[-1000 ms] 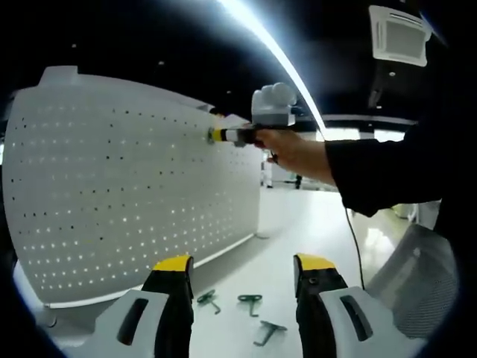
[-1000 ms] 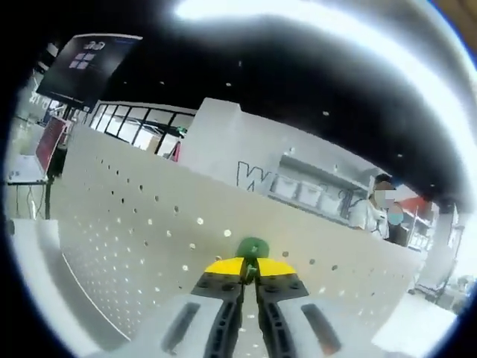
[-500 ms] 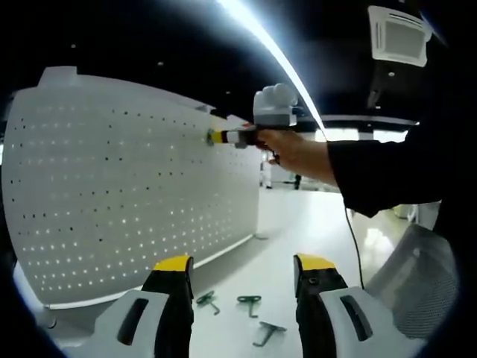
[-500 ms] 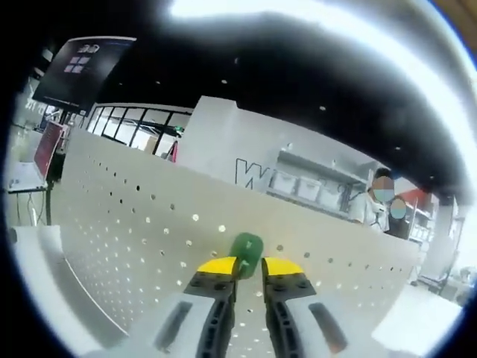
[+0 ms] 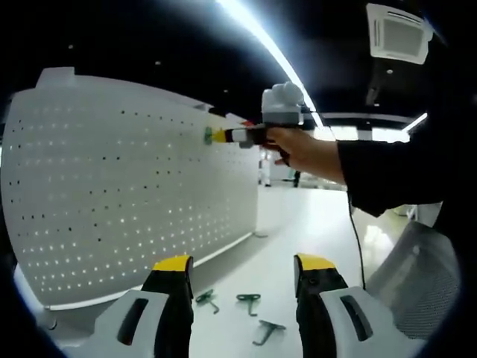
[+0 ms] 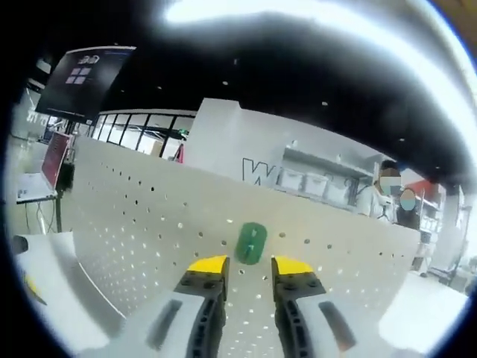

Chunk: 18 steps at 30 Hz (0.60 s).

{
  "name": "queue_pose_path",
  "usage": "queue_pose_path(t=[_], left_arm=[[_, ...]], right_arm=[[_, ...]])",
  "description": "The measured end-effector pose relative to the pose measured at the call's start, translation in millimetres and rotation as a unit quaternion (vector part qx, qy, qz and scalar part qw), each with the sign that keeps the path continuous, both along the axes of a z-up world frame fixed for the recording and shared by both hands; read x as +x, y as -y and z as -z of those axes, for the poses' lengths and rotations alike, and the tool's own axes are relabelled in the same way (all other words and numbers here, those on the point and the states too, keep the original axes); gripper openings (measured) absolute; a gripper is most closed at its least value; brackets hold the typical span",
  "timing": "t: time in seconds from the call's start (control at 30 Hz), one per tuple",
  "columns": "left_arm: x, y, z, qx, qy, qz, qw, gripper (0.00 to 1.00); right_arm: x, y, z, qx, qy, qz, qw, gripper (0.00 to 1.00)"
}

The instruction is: Insert the hook assembly into the mounting plate slot until the hook locks in place.

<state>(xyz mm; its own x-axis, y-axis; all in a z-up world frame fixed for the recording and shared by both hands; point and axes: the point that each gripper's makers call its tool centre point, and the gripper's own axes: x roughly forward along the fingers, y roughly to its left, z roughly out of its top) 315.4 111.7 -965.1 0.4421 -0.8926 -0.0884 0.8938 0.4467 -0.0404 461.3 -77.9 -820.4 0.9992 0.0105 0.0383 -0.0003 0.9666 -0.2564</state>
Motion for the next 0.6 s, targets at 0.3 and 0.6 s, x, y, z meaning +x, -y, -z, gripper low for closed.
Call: queue_pose_path(t=[0.3,0.6], left_arm=[[1.5,-1.1,3.6,0.007,-0.001,-0.002,1.0000,0.55],[3.2,-3.1,6.0,0.013,0.000,-0.007,0.9999,0.55]], right_arm=[[-12.9,-9.5,28.5,0.002,-0.027,-0.016,0.9995,0.21],[-24.5,-26.0,77.9,0.002,-0.076,-0.043,0.9961,0.21]])
